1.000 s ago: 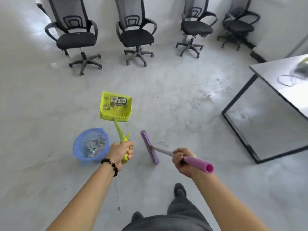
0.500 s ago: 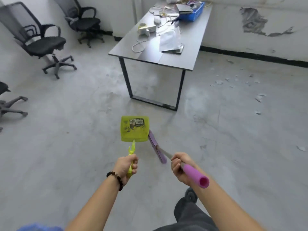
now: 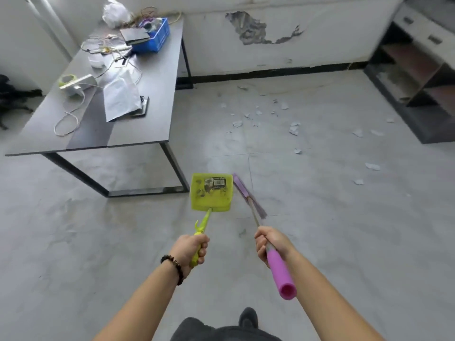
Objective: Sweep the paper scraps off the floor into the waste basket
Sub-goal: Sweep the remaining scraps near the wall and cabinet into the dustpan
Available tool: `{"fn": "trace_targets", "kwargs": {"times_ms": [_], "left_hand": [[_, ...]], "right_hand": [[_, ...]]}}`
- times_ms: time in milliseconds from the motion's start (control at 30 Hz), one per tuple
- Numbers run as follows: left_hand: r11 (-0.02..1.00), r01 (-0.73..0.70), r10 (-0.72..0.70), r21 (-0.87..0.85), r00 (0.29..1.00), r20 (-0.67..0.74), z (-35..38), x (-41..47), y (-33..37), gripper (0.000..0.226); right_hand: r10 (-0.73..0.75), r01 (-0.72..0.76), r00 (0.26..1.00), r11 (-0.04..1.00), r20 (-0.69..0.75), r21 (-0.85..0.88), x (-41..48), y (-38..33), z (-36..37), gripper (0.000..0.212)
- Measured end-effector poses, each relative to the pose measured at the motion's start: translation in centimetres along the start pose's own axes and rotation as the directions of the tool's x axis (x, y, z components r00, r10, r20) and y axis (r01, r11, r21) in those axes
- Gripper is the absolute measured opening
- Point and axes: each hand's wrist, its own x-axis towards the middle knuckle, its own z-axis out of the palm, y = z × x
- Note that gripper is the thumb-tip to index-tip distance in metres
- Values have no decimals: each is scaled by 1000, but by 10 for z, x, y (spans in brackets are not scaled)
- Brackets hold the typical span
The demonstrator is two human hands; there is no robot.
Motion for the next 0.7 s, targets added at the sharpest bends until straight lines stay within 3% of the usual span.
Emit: {"fn": "trace_targets", "kwargs": {"times_ms": [333,700], "left_hand": [[970,-11,4,244,1000,29,95,157,132,13],[928,52,-75,370,996,48,179,347,378,15]], "right_hand": [[-30,34,992,999,-126,29,81,-187,-24,31],[23,-2,992,986,-126,166,146,-445,39,33]]}}
